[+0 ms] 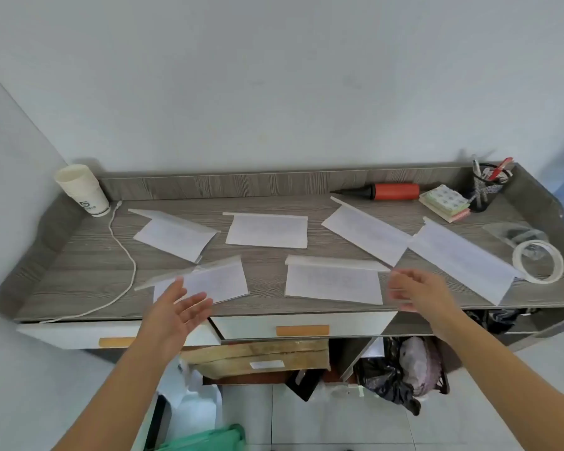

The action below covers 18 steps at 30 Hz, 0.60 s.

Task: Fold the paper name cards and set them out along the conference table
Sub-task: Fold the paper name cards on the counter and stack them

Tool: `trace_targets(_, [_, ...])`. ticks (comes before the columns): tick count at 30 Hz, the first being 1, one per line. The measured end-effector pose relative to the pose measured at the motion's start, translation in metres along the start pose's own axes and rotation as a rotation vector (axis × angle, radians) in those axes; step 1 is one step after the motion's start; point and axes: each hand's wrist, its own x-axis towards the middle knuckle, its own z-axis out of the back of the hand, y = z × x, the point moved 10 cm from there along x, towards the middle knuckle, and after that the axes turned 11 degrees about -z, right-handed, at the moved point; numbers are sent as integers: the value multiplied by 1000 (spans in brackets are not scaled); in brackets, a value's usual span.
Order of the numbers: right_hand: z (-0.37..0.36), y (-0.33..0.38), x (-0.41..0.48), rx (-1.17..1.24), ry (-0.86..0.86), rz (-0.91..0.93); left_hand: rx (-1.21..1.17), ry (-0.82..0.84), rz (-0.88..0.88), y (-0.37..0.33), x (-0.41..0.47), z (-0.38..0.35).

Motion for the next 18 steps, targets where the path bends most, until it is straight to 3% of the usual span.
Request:
trace_targets(3, [-1, 10, 16, 1, -47, -34, -139, -167, 59, -3, 21, 28])
trace_targets(7, [-14, 7, 38, 78, -4, -173, -197, -249, 71, -13, 38, 47])
trace_targets(10, [-22, 0, 50, 183, 55, -280, -156, -263, 81, -19, 50, 56])
trace_targets(18, [-33, -13, 60, 321, 100, -357, -130, -223, 46, -31, 53, 56])
